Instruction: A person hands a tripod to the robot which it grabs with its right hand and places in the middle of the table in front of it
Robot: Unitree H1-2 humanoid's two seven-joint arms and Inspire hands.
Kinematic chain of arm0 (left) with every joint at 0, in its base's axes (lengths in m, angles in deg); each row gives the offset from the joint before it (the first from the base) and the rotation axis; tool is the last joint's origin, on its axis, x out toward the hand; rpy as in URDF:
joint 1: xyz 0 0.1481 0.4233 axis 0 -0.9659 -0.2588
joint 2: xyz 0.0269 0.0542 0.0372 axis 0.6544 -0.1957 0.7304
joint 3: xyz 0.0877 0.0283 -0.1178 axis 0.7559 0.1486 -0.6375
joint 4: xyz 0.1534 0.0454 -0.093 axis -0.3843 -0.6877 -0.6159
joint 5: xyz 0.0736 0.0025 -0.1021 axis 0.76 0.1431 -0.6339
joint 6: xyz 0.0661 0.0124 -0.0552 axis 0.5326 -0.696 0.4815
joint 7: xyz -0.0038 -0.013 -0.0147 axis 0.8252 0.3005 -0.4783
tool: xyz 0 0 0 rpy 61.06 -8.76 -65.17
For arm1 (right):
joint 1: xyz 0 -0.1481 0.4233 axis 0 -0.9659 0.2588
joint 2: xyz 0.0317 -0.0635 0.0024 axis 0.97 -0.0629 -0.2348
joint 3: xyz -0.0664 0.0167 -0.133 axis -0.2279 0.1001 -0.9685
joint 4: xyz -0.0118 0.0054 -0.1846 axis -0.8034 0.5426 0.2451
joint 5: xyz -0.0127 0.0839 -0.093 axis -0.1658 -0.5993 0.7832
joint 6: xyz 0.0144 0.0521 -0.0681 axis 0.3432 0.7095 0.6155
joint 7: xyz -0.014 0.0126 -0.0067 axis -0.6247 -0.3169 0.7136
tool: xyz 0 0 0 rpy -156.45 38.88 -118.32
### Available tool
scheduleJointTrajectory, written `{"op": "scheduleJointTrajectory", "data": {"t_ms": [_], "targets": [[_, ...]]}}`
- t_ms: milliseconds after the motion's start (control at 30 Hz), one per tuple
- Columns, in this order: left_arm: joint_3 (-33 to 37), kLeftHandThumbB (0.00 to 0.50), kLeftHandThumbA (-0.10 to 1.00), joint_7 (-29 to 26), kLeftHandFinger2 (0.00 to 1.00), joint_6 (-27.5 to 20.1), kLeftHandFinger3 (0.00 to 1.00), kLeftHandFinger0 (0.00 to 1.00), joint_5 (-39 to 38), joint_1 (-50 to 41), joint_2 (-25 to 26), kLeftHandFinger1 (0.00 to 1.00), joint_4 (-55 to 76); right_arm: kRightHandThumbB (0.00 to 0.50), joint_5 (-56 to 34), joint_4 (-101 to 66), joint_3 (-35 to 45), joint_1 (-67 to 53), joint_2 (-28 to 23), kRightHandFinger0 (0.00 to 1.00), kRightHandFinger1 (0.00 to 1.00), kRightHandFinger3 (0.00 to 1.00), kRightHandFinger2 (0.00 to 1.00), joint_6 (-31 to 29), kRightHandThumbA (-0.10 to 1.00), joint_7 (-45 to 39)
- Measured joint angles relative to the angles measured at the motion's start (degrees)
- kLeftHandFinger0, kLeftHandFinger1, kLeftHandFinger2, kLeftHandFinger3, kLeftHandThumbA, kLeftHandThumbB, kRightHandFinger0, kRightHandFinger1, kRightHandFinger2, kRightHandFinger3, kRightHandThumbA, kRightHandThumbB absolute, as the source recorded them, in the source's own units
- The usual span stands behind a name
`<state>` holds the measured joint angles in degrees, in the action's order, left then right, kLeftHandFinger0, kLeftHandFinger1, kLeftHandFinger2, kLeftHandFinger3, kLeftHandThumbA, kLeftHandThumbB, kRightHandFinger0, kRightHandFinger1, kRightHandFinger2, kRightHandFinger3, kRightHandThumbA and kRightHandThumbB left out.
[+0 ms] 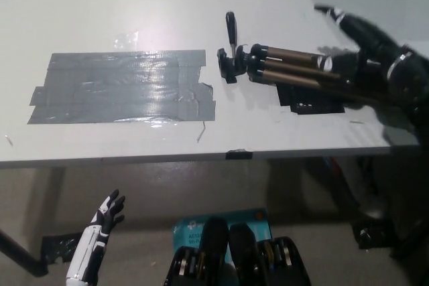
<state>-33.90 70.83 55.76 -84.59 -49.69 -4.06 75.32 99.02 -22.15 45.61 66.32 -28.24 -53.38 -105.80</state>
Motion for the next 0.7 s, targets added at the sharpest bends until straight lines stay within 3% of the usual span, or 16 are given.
{"op": "scheduleJointTrajectory", "data": {"t_ms": [233,367,400,500,633,667,700], "targets": [[0.0,0.265,1.0,0.0,1.0,0.0,1.0,0.97,0.0,-0.1,0.0,1.0,0.0,0.5,-6.4,-13.4,5.7,0.4,-1.9,1.0,1.0,1.0,1.0,4.9,0.71,-4.6],[0.0,0.266,1.0,0.0,1.0,0.0,1.0,0.97,0.0,-0.1,0.0,1.0,0.0,0.5,-10.0,-21.6,8.7,1.2,-2.6,1.0,1.0,1.0,1.0,7.7,0.83,-6.5],[0.0,0.266,1.0,0.0,1.0,0.0,1.0,0.97,0.0,0.0,0.0,1.0,0.0,0.479,-10.8,-23.6,9.2,1.2,-2.6,1.0,1.0,1.0,1.0,8.3,0.83,-6.9],[0.0,0.279,1.0,0.0,1.0,0.0,1.0,0.97,0.0,0.0,0.0,1.0,0.0,0.453,-12.6,-30.3,10.5,0.8,-2.6,1.0,1.0,1.0,1.0,9.8,1.0,-7.5],[0.0,0.282,1.0,0.0,1.0,0.0,1.0,0.95,0.0,0.0,0.0,1.0,0.0,0.408,-13.9,-37.9,10.9,-2.2,-2.4,1.0,1.0,1.0,1.0,10.9,1.0,-7.6],[0.0,0.279,1.0,0.0,1.0,0.0,1.0,0.95,0.0,0.0,0.0,1.0,0.0,0.365,-14.4,-40.9,10.9,-4.6,-2.1,1.0,1.0,1.0,1.0,11.2,0.98,-7.6],[0.0,0.279,1.0,0.0,1.0,0.0,1.0,0.95,0.0,0.0,0.0,1.0,0.0,0.353,-14.6,-42.3,10.9,-5.5,-1.8,1.0,1.0,1.0,1.0,11.3,0.98,-7.6]]}}
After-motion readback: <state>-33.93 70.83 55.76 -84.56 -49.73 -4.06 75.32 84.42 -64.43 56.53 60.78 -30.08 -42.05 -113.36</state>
